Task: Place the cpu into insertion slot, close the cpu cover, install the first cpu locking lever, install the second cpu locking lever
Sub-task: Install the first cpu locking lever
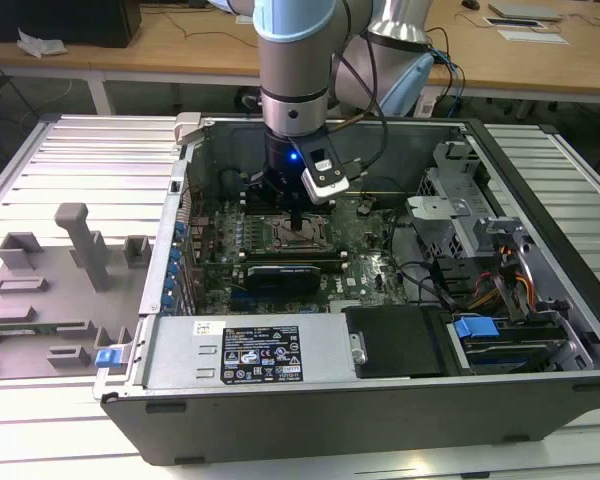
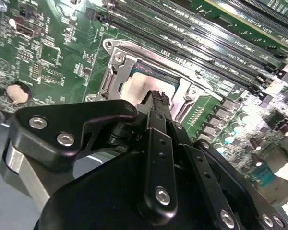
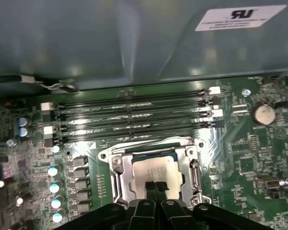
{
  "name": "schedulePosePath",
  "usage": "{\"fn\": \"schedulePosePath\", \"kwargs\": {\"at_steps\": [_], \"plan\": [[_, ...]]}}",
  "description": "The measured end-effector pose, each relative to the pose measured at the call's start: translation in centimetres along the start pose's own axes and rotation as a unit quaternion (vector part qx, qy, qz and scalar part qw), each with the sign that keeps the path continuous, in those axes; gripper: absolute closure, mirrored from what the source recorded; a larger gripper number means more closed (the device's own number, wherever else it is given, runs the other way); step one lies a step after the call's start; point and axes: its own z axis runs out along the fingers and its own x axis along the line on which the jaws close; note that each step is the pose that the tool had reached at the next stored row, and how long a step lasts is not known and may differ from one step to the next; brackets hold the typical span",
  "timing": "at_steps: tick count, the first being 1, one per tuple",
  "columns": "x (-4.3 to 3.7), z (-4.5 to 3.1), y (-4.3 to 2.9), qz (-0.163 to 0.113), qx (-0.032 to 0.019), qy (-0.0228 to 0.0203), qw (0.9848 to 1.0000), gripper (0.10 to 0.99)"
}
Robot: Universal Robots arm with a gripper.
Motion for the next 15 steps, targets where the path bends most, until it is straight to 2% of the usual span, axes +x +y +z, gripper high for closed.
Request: {"fn": "schedulePosePath", "kwargs": {"at_steps": [1, 2, 3, 12, 15], "plan": [[-0.09, 0.01, 0.01, -0.003, 0.0002, 0.0034, 1.0000, 0.980], [-0.90, 0.07, 0.09, -0.014, 0.0005, 0.0109, 0.9998, 0.980], [-1.03, -0.04, 0.10, -0.025, 0.0003, 0.0130, 0.9996, 0.980], [-1.14, -2.03, 0.16, -0.026, 0.0001, 0.0130, 0.9996, 0.980], [-1.14, -2.05, 0.16, -0.026, 0.0001, 0.0129, 0.9996, 0.980]]}}
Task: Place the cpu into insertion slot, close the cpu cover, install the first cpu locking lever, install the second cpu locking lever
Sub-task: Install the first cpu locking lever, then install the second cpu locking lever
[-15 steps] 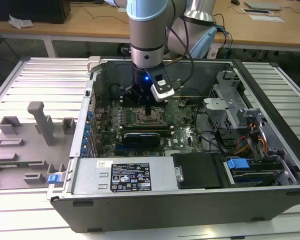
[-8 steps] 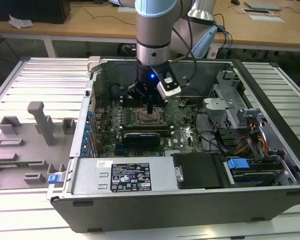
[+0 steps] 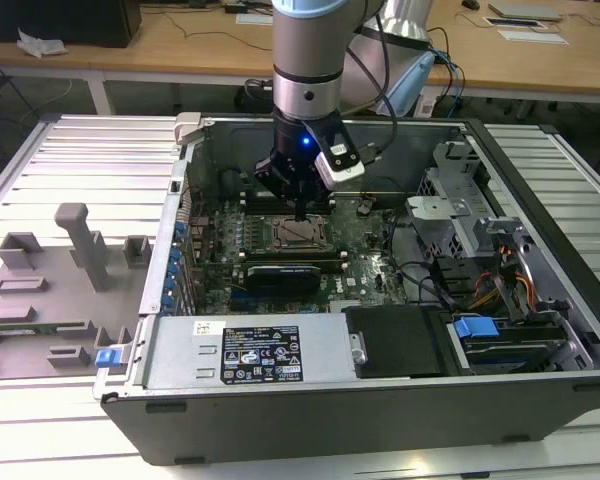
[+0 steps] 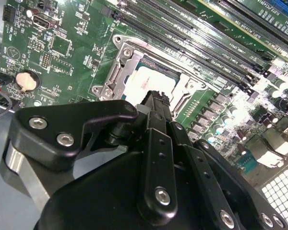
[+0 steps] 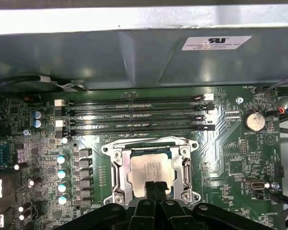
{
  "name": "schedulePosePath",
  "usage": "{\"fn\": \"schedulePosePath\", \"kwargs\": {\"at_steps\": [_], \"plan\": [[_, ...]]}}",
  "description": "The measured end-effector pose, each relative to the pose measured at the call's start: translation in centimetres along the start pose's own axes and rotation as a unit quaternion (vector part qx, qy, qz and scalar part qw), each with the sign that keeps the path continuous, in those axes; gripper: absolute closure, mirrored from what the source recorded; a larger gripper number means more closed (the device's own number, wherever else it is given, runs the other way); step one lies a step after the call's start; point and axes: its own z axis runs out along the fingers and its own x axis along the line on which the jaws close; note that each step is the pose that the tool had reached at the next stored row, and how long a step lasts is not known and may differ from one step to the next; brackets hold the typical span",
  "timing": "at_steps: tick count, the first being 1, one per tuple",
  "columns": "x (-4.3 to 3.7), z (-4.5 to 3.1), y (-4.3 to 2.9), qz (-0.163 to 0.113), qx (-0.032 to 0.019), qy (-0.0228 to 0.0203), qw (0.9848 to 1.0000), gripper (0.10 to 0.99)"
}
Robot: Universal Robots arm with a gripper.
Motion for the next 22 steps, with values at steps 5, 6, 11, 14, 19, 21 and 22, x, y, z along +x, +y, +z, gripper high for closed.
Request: {"fn": "schedulePosePath", "kwargs": {"at_steps": [5, 6, 11, 14, 19, 21, 22], "plan": [[0.00, -0.04, 0.00, 0.000, 0.0000, 0.0000, 1.0000, 0.980], [0.00, -0.05, 0.00, 0.000, 0.0000, 0.0000, 1.0000, 0.980], [0.00, -0.11, 0.00, 0.000, 0.0000, 0.0000, 1.0000, 0.980], [0.00, -0.25, 0.00, 0.000, 0.0004, 0.0002, 1.0000, 0.980], [-0.04, -1.46, 0.01, 0.000, 0.0004, 0.0000, 1.0000, 0.980], [-0.06, -1.59, -0.21, 0.000, 0.0007, 0.0000, 1.0000, 0.980], [-0.07, -1.63, -0.46, 0.000, 0.0009, 0.0000, 1.0000, 0.980]]}}
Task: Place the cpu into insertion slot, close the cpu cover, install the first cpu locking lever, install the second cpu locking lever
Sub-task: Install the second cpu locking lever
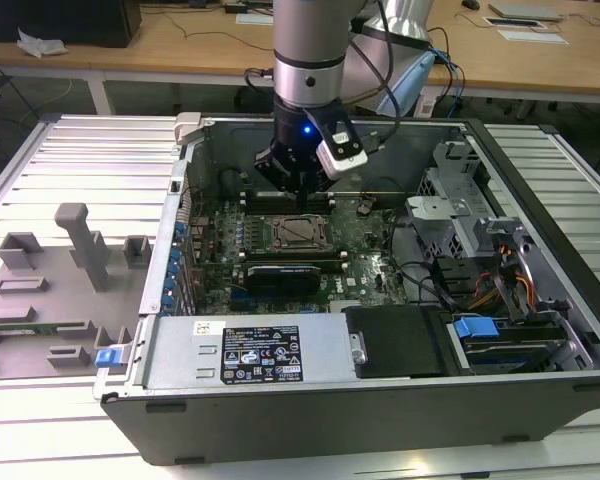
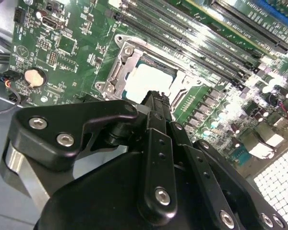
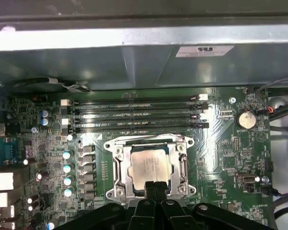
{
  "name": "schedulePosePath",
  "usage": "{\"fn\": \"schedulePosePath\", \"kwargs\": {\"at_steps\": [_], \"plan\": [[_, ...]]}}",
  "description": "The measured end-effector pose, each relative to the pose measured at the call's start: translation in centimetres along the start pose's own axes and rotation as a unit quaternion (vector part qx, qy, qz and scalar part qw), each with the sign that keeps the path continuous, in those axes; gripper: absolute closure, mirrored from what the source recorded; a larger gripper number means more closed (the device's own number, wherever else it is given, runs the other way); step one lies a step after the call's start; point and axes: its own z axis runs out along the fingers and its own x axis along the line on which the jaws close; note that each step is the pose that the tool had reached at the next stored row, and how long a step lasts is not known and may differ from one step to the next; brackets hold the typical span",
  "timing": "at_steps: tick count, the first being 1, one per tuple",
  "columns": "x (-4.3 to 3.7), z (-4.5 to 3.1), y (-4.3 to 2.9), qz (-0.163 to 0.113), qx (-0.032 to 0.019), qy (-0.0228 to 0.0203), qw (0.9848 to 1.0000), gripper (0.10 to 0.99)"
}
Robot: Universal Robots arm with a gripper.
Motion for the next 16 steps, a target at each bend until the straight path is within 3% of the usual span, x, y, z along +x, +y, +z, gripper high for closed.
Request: {"fn": "schedulePosePath", "kwargs": {"at_steps": [1, 4, 7, 8, 9, 11, 13, 16], "plan": [[-0.01, -0.01, -0.26, 0.000, 0.0000, 0.0000, 1.0000, 0.980], [-0.14, -0.08, -3.06, 0.000, 0.0000, 0.0000, 1.0000, 0.980], [-0.14, 0.05, -3.49, 0.000, -0.0018, 0.0000, 1.0000, 0.980], [-0.05, 0.20, -3.57, -0.001, -0.0068, 0.0003, 1.0000, 0.980], [0.10, 0.34, -3.66, -0.002, -0.0154, 0.0007, 0.9999, 0.980], [0.23, 0.51, -3.81, -0.002, -0.0222, 0.0010, 0.9997, 0.980], [0.45, 0.86, -4.13, -0.003, -0.0331, 0.0015, 0.9994, 0.980], [0.68, 1.11, -4.36, -0.003, -0.0431, 0.0020, 0.9991, 0.980]]}}
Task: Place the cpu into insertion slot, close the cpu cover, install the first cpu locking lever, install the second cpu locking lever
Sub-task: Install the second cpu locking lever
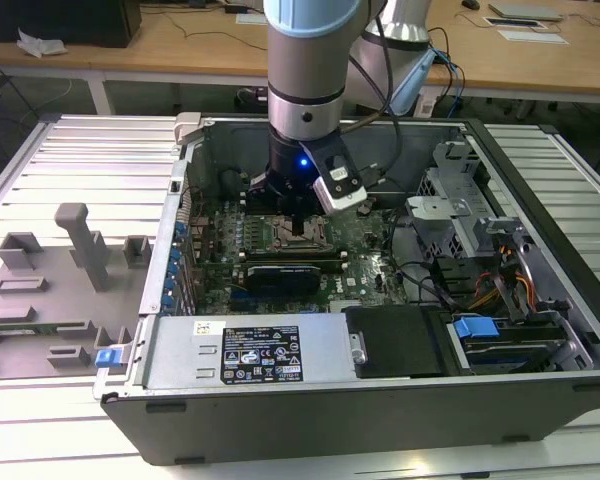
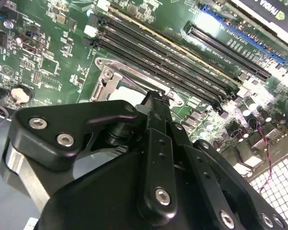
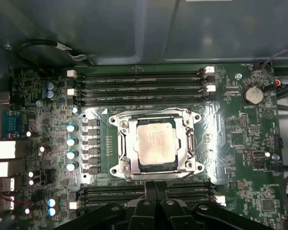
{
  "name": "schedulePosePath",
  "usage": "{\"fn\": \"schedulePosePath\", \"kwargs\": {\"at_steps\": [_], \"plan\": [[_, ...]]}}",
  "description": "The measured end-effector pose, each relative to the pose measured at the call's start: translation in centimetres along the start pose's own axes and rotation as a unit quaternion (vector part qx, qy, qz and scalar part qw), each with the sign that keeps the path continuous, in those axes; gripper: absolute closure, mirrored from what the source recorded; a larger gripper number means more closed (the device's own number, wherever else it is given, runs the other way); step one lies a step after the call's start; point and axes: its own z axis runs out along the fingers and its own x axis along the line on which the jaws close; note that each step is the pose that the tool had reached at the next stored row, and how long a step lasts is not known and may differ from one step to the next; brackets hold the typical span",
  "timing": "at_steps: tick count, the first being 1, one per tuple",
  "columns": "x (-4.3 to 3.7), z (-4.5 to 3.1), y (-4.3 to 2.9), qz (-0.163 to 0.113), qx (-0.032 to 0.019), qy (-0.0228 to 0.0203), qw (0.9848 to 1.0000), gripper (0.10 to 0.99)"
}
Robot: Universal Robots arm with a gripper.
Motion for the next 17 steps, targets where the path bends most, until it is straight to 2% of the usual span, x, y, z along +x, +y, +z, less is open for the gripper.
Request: {"fn": "schedulePosePath", "kwargs": {"at_steps": [2, 3, 9, 11, 13, 15, 16, 17], "plan": [[0.24, 0.31, -0.29, 0.000, -0.0096, 0.0003, 1.0000, 0.980], [0.32, 0.42, -0.41, 0.000, -0.0129, 0.0005, 0.9999, 0.980], [0.80, 1.06, -1.12, -0.001, -0.0274, 0.0011, 0.9996, 0.980], [0.85, 1.29, -1.52, -0.001, -0.0361, 0.0015, 0.9993, 0.980], [0.88, 1.35, -1.63, -0.001, -0.0406, 0.0017, 0.9992, 0.980], [1.07, 1.46, -2.01, -0.002, -0.0620, 0.0025, 0.9981, 0.980], [1.12, 1.50, -2.20, -0.002, -0.0677, 0.0027, 0.9977, 0.980], [1.18, 1.55, -2.37, -0.002, -0.0694, 0.0028, 0.9976, 0.980]]}}
